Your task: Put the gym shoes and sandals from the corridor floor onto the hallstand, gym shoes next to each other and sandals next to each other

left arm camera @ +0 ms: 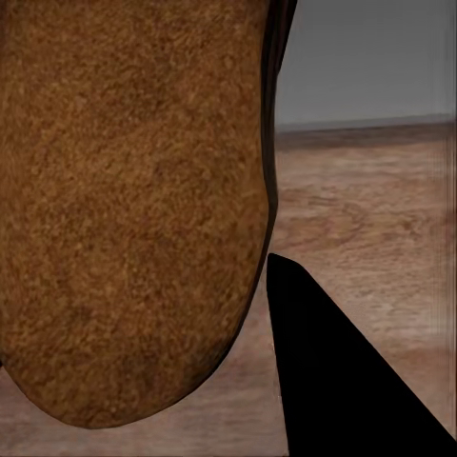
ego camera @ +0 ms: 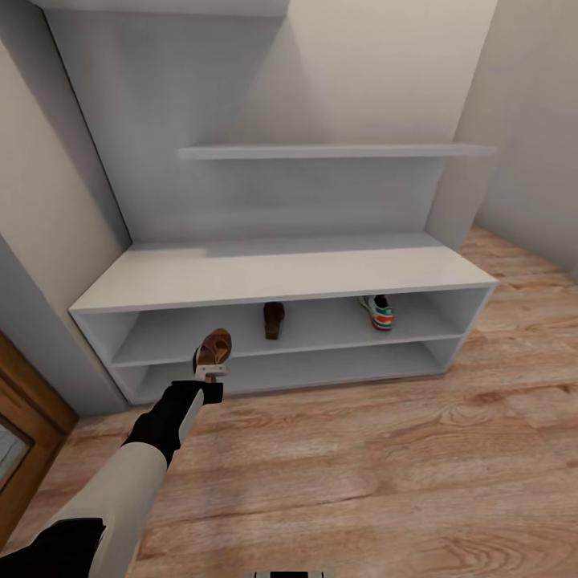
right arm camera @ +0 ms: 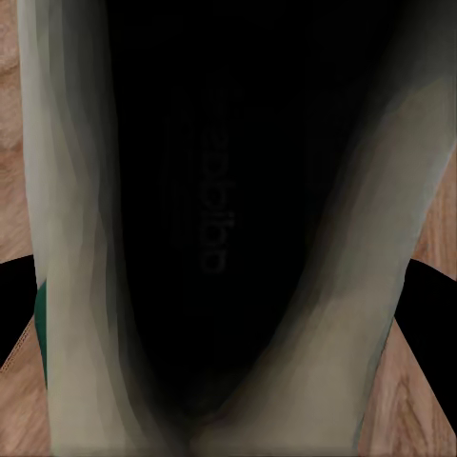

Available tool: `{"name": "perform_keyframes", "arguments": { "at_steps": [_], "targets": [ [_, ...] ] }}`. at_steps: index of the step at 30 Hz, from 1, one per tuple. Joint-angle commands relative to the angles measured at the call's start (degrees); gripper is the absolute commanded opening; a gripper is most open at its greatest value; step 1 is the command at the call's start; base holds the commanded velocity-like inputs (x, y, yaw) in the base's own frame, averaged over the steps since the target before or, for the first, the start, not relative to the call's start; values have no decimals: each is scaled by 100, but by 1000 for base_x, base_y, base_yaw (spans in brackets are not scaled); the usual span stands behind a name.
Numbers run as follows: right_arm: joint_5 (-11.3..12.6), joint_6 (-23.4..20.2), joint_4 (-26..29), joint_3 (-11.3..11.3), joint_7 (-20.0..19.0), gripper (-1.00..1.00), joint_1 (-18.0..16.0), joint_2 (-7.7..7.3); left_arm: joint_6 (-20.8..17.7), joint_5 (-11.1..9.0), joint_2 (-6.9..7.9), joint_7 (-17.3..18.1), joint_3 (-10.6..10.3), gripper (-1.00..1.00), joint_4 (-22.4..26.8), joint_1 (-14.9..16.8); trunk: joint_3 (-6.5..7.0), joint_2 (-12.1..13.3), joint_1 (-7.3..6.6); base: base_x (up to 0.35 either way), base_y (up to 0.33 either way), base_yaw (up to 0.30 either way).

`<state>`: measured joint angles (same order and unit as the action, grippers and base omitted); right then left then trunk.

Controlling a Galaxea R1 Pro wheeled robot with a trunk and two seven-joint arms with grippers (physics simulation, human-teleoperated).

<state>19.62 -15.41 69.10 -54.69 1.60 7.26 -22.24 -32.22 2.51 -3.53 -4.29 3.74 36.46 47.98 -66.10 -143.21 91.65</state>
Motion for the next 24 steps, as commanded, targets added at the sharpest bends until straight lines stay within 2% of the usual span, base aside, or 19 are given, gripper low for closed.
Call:
{"name": "perform_keyframes", "arguments": {
  "at_steps": [1, 17, 24],
  "targets": [
    [51, -24, 7, 2, 17, -100, 3, -1, -34, 44, -10, 16, 31, -100, 9, 2, -4, -2, 2, 214, -213, 0],
    [51, -24, 7, 2, 18, -100, 3, 0, -32, 21, -8, 16, 39, -100, 54, 9, -4, -2, 2, 220, -227, 0],
    [51, -24, 7, 2, 18, -100, 3, 0, -30, 21, 9, 7, 34, -100, 54, 2, -4, -2, 2, 225, -54, 0]
  ]
}}
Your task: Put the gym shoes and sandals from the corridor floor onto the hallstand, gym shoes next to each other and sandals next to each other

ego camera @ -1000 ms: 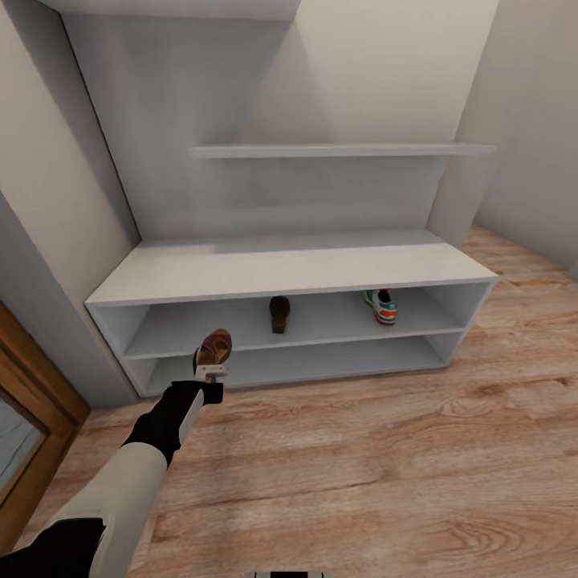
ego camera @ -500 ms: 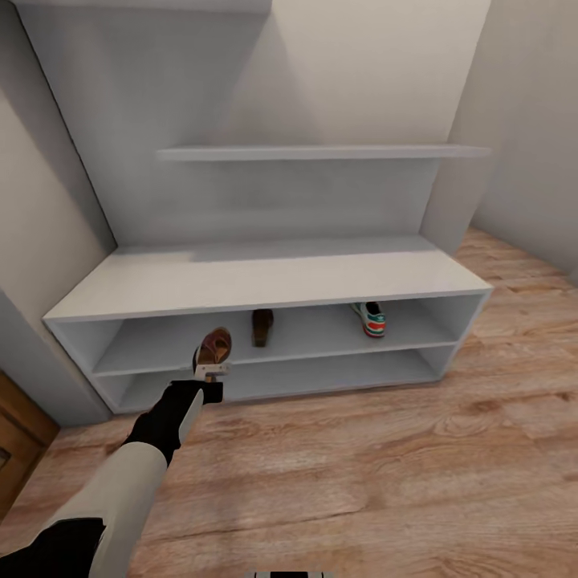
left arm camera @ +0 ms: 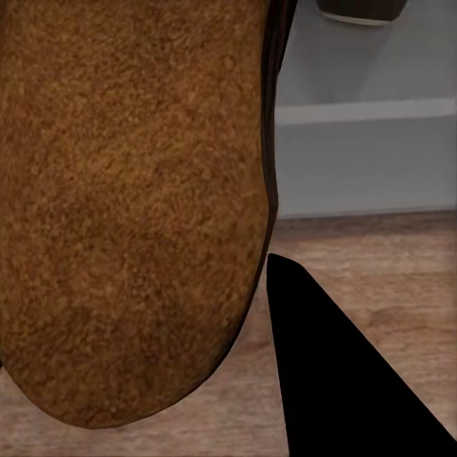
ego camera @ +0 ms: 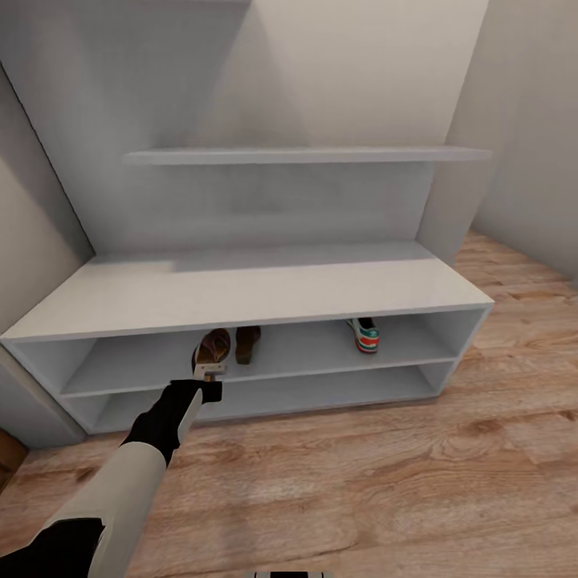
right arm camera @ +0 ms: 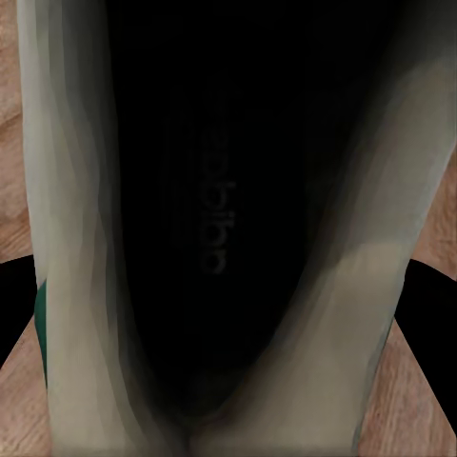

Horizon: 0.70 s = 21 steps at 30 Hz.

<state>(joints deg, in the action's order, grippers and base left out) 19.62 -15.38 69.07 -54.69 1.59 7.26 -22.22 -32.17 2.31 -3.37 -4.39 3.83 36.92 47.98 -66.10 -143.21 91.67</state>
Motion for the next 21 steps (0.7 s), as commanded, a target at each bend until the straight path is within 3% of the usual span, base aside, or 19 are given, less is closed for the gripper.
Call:
{"name": "perform_keyframes", "arguments": {
  "at_steps": [1, 6, 14, 21],
  "targets": [
    [50, -27, 10, 2, 17, -100, 4, -2, -35, 42, -7, 16, 27, -100, 9, 2, -4, -2, 0, 33, -4, 0],
    [50, -27, 10, 2, 18, -100, 4, -2, -35, 42, -6, 17, 28, -100, 9, 1, -4, -2, 0, 30, -1, 0],
    [50, -27, 10, 2, 19, -100, 4, -2, -35, 42, -6, -20, 21, -100, 9, 1, -4, -2, 0, 208, 70, 0],
    [50, -27, 10, 2, 18, -100, 4, -2, -35, 42, -13, -35, 21, -100, 9, 1, -4, -2, 0, 41, 9, 0]
  ]
}}
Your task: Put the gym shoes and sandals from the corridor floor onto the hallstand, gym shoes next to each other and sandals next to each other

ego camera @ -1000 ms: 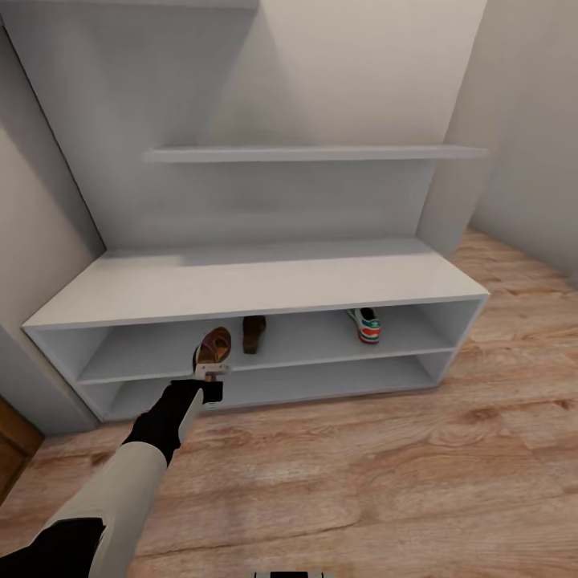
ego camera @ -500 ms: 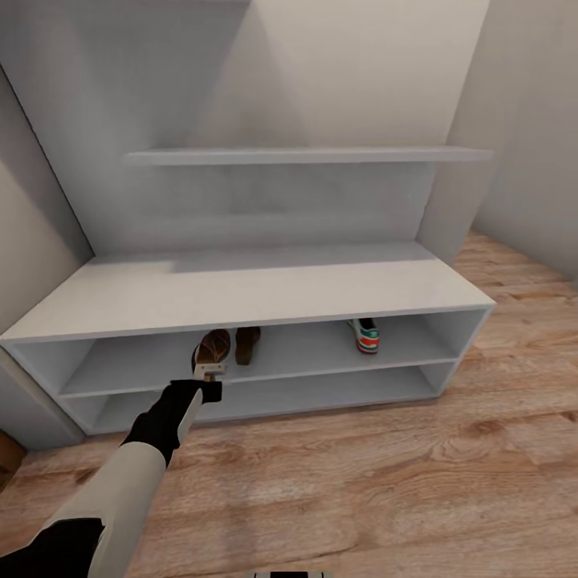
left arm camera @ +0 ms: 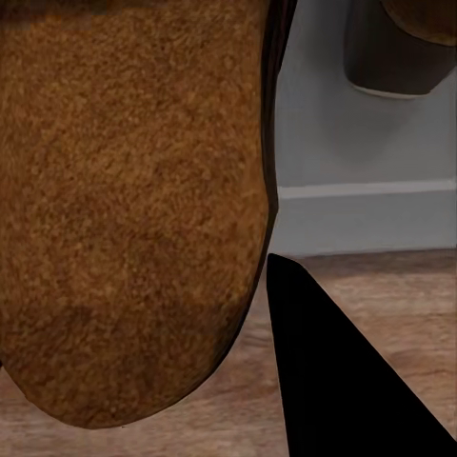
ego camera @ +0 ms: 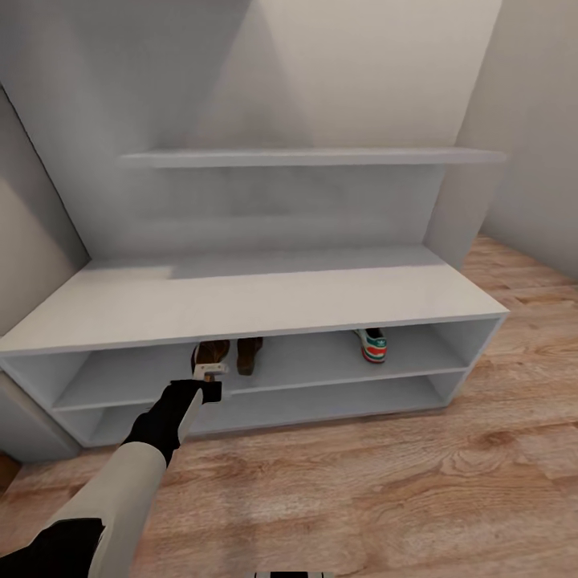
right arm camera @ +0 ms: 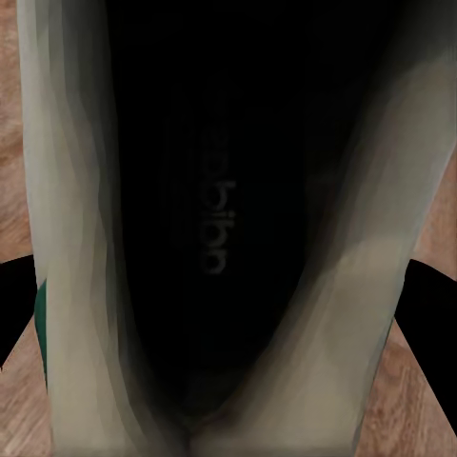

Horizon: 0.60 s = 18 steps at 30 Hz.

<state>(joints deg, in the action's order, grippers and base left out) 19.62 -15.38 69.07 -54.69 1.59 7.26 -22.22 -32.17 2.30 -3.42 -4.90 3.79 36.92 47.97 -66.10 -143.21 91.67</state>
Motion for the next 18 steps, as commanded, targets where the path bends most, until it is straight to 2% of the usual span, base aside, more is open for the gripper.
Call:
{"name": "perform_keyframes", "arguments": {
  "at_steps": [1, 7, 18],
  "targets": [
    [51, -27, 10, 2, 19, -100, 4, -2, -35, 43, -8, 16, 25, -100, 9, 2, -4, -2, 0, 161, 1, 0],
    [51, -27, 10, 2, 20, -100, 4, -2, -35, 43, -10, 17, 31, -100, 9, 2, -4, -2, 0, 222, 0, 0],
    [51, -27, 4, 2, 20, -100, 4, -1, -35, 43, -3, 18, 20, -100, 9, 2, -4, -2, 0, 52, 0, 0]
  ]
}}
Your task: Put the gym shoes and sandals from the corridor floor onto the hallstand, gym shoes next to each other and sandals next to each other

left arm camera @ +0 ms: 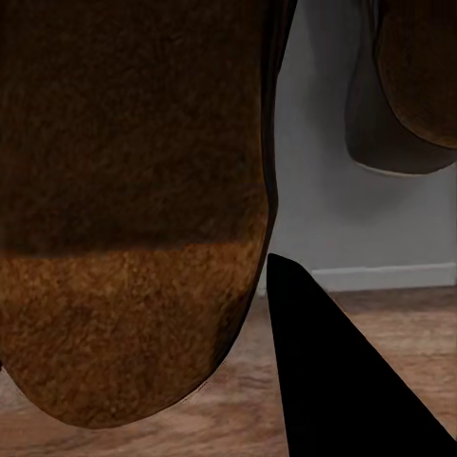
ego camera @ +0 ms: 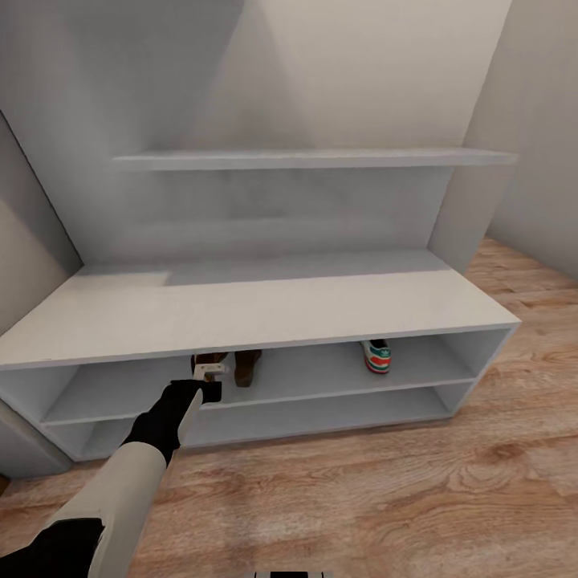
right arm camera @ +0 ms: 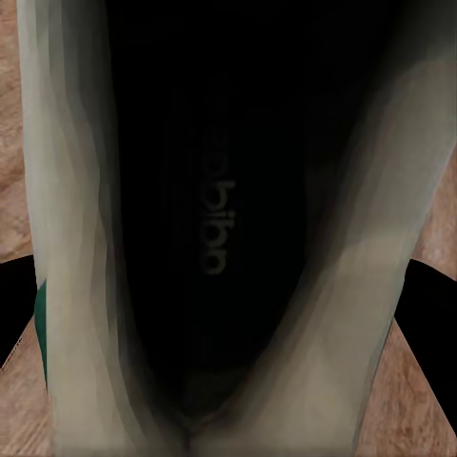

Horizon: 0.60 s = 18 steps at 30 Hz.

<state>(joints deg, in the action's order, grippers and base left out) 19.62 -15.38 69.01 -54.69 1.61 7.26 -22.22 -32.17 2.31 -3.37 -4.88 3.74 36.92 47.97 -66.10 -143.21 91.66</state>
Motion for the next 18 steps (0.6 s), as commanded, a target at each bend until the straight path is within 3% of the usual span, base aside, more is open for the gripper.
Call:
{"name": "perform_keyframes", "arguments": {
  "at_steps": [1, 5, 18],
  "targets": [
    [51, -27, 9, 2, 19, -100, 4, -2, -35, 42, -7, 15, 24, -100, 9, 2, -4, -2, 1, 219, 0, 0],
    [51, -27, 8, 2, 19, -100, 4, -2, -35, 42, -10, 15, 24, -100, 9, 2, -4, -2, 1, 174, 0, 0],
    [51, -27, 7, 2, 23, -100, 4, -2, -35, 41, -6, 26, 33, -100, 9, 2, -4, -2, 1, 35, 0, 0]
  ]
}}
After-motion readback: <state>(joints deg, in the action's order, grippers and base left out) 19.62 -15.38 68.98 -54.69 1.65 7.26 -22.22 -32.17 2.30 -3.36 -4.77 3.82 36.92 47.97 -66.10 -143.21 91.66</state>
